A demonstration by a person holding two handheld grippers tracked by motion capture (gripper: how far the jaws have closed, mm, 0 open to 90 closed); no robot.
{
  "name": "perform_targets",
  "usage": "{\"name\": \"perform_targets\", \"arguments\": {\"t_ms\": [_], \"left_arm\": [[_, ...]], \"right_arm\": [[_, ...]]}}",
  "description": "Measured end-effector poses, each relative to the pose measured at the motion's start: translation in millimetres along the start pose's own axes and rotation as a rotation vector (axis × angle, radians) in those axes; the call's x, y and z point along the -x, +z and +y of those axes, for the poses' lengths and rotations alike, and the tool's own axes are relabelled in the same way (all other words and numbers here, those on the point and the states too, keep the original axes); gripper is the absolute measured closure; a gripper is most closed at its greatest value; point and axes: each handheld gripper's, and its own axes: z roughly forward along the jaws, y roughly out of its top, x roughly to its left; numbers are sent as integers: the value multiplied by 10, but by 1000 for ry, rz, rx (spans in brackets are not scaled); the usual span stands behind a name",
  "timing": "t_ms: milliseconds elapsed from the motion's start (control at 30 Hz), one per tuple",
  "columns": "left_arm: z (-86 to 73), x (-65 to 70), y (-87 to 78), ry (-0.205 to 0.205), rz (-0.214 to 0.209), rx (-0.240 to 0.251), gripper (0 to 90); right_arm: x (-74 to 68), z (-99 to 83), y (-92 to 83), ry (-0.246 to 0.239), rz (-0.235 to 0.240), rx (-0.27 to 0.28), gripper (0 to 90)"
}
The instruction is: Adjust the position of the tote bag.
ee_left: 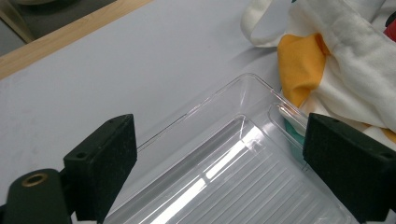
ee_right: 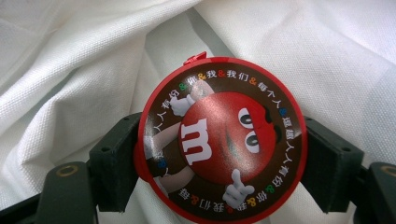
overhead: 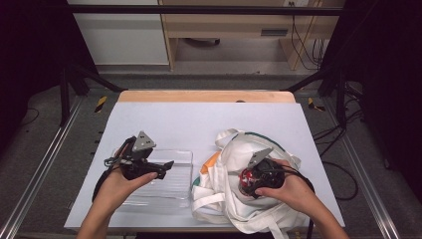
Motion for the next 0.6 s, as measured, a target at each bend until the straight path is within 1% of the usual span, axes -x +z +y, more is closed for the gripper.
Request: {"name": "perform_targets", "arguments": {"t_ms": [67,167,233,433,567,600], "left_arm": [[-2,-4,-1,-1,5,-2,100],[-8,-12,1,-6,3,-3,100],[-11,-15,-1,-8,5,-4,100],[-16,-30,-13,-5,4,-6,100],[-21,-36,-15,-9,3,-1,100],[-21,-37,-16,-9,3,-1,100]], "right_arm": [[-1,1,-1,6,-2,-2,242],[-1,10,1,-4,-5,-3,244],[-5,16,1,1,-6,-6,246],[-10,20,-5,0,-8,-12,248],[-11,31,-16,4,-11,-14,248],[-11,37,-25,12,-13,-11,248]]}}
